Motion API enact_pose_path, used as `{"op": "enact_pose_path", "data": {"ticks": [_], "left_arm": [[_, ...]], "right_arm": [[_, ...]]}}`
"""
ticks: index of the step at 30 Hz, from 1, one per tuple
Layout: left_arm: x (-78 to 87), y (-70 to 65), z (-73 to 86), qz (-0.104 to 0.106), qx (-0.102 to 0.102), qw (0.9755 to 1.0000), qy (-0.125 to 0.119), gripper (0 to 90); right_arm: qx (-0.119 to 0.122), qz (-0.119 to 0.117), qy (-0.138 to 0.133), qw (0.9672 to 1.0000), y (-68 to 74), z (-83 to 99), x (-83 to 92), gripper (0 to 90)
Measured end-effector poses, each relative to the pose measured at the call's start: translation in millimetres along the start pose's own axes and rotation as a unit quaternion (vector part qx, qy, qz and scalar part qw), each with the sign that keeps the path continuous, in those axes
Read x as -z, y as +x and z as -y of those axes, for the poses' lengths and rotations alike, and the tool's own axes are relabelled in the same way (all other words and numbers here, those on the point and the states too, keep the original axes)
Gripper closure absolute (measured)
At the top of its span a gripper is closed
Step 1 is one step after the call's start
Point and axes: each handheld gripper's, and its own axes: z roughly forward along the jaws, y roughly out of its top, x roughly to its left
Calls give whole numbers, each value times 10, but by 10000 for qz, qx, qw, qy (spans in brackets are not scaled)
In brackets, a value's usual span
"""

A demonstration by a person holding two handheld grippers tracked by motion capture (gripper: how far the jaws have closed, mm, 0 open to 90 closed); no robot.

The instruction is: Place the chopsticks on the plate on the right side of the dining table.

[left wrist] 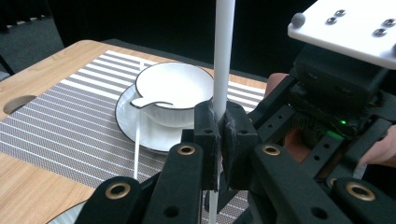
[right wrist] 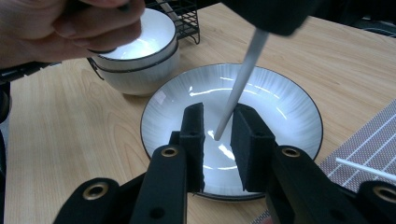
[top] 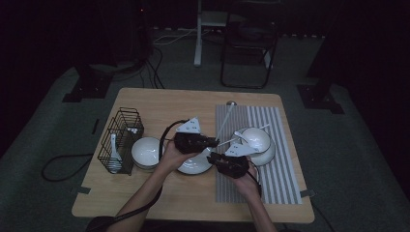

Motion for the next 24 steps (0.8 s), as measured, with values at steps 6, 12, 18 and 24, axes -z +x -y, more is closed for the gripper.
{"op": "enact_pose_path", "data": {"ticks": [6, 12, 18, 24], "left_arm": [[-43, 15, 31, -6, 73, 10000, 7, 863], [-69, 14, 45, -7, 106, 9999, -19, 863], [-53, 34, 47, -146, 94, 9998, 7, 863], [-14, 86, 58, -310, 148, 9994, -1, 862]], "right_arm": [[55, -106, -43, 9999, 26, -23, -34, 757], [92, -131, -94, 9998, 30, -28, -36, 771], [120, -177, -82, 9997, 22, -14, -19, 761], [84, -93, 51, 9999, -20, 64, 2, 745]]}}
